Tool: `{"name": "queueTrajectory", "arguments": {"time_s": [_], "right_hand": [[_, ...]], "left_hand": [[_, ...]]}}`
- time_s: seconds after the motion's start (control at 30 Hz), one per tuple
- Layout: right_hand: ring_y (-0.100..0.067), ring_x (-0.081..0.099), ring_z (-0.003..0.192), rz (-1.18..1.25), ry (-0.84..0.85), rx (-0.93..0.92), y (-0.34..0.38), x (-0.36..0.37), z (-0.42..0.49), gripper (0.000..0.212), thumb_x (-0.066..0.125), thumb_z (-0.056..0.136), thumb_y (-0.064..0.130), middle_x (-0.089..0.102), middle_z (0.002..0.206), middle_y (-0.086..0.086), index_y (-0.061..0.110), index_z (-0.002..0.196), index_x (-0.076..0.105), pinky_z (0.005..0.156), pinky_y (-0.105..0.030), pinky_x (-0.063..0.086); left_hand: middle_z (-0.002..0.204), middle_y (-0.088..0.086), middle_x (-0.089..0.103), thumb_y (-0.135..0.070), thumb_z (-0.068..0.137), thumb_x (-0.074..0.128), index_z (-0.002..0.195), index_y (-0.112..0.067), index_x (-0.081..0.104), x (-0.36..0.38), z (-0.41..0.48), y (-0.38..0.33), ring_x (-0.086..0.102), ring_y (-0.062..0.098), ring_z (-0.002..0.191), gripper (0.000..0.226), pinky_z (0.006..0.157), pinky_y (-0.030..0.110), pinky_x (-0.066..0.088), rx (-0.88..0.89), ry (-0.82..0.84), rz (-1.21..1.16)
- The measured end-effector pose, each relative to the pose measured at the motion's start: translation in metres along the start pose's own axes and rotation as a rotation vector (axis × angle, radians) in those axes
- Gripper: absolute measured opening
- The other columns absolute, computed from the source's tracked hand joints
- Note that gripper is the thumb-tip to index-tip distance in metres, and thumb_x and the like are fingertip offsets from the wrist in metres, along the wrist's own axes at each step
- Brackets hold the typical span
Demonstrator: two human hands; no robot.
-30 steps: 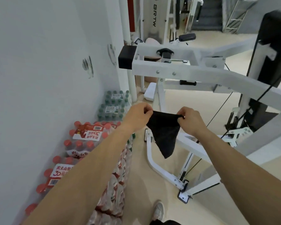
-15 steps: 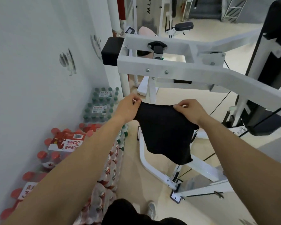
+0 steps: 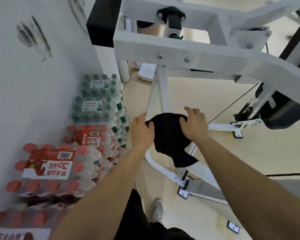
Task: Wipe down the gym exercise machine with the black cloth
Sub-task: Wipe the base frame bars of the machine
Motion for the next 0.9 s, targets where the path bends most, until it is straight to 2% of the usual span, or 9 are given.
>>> {"name": "queueTrajectory", "arguments": {"time_s": [0.1, 0.2, 0.27, 0.33, 0.4, 0.5, 0.63, 0.77, 0.9], "right_hand": [[-0.031, 0.041, 0.137, 0.092, 0.09, 0.022, -0.021, 0.038, -0.021, 0.052, 0.044, 0.103, 0.033, 0.038, 0.153, -0.01, 0.016, 0.151, 0.037, 0.108, -0.045, 0.038], [-0.026, 0.041, 0.14, 0.203, 0.259, 0.105, -0.043, 0.07, -0.038, 0.061, 0.033, 0.105, 0.047, 0.03, 0.159, -0.006, 0.019, 0.158, 0.02, 0.109, -0.043, 0.038], [-0.016, 0.047, 0.131, 0.312, 0.304, 0.097, -0.04, 0.075, -0.038, 0.058, 0.029, 0.107, 0.046, 0.04, 0.151, 0.003, 0.024, 0.159, 0.015, 0.103, -0.031, 0.04], [-0.005, 0.052, 0.113, 0.392, 0.341, 0.03, -0.028, 0.077, -0.033, 0.051, 0.03, 0.109, 0.038, 0.047, 0.132, 0.014, 0.032, 0.157, 0.018, 0.086, -0.011, 0.04], [-0.005, 0.056, 0.105, 0.458, 0.352, 0.028, -0.019, 0.082, -0.026, 0.048, 0.03, 0.109, 0.038, 0.052, 0.124, 0.015, 0.035, 0.156, 0.02, 0.077, -0.004, 0.038], [-0.005, 0.061, 0.106, 0.573, 0.298, 0.078, -0.011, 0.088, -0.007, 0.047, 0.029, 0.109, 0.04, 0.058, 0.127, 0.011, 0.028, 0.154, 0.028, 0.083, -0.009, 0.044], [-0.006, 0.06, 0.119, 0.674, 0.223, 0.087, -0.003, 0.098, 0.047, 0.049, 0.027, 0.106, 0.047, 0.061, 0.135, 0.007, 0.031, 0.151, 0.036, 0.105, -0.034, 0.047], [-0.004, 0.053, 0.127, 0.76, 0.199, 0.061, 0.01, 0.094, 0.092, 0.045, 0.027, 0.11, 0.037, 0.055, 0.141, 0.007, 0.026, 0.153, 0.034, 0.111, -0.031, 0.041], [0.003, 0.051, 0.128, 0.783, 0.231, 0.051, 0.0, 0.098, 0.066, 0.043, 0.028, 0.11, 0.035, 0.055, 0.141, 0.016, 0.034, 0.152, 0.034, 0.11, -0.025, 0.04]], "left_hand": [[0.155, 0.005, 0.037, -0.031, 0.102, 0.048, 0.151, -0.018, 0.037, 0.036, -0.016, 0.018, 0.032, 0.023, 0.144, 0.052, 0.118, 0.04, 0.031, -0.04, 0.065, -0.099], [0.162, -0.004, 0.027, -0.034, 0.106, 0.04, 0.158, -0.02, 0.023, 0.068, -0.032, 0.02, 0.025, 0.013, 0.148, 0.056, 0.121, 0.031, 0.023, -0.146, 0.199, -0.307], [0.162, -0.007, 0.028, -0.035, 0.108, 0.035, 0.159, -0.025, 0.021, 0.086, -0.031, 0.017, 0.028, 0.011, 0.147, 0.054, 0.12, 0.028, 0.023, -0.187, 0.237, -0.439], [0.159, -0.01, 0.034, -0.039, 0.108, 0.034, 0.158, -0.031, 0.023, 0.099, -0.028, 0.013, 0.035, 0.01, 0.144, 0.052, 0.121, 0.034, 0.027, -0.234, 0.262, -0.573], [0.158, -0.011, 0.036, -0.041, 0.108, 0.033, 0.158, -0.035, 0.022, 0.106, -0.022, 0.01, 0.037, 0.007, 0.142, 0.052, 0.12, 0.033, 0.028, -0.266, 0.278, -0.638], [0.158, -0.012, 0.034, -0.039, 0.109, 0.031, 0.158, -0.035, 0.018, 0.107, 0.001, 0.003, 0.036, 0.006, 0.142, 0.052, 0.116, 0.024, 0.028, -0.228, 0.28, -0.641], [0.16, -0.009, 0.032, -0.038, 0.109, 0.029, 0.159, -0.033, 0.014, 0.108, 0.062, -0.013, 0.036, 0.007, 0.143, 0.052, 0.113, 0.019, 0.027, -0.158, 0.272, -0.631], [0.16, -0.009, 0.034, -0.042, 0.108, 0.029, 0.159, -0.035, 0.016, 0.109, 0.109, -0.022, 0.038, 0.007, 0.141, 0.053, 0.119, 0.028, 0.029, -0.126, 0.266, -0.673], [0.158, -0.014, 0.035, -0.039, 0.109, 0.028, 0.158, -0.035, 0.019, 0.107, 0.083, -0.016, 0.038, -0.002, 0.137, 0.05, 0.104, 0.007, 0.031, -0.129, 0.27, -0.678]]}}
Point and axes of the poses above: each hand's wrist, its own z-axis towards the middle knuckle, its own x-axis out of the palm, y = z × x, the point moved 3 cm from there along z, towards the middle knuckle
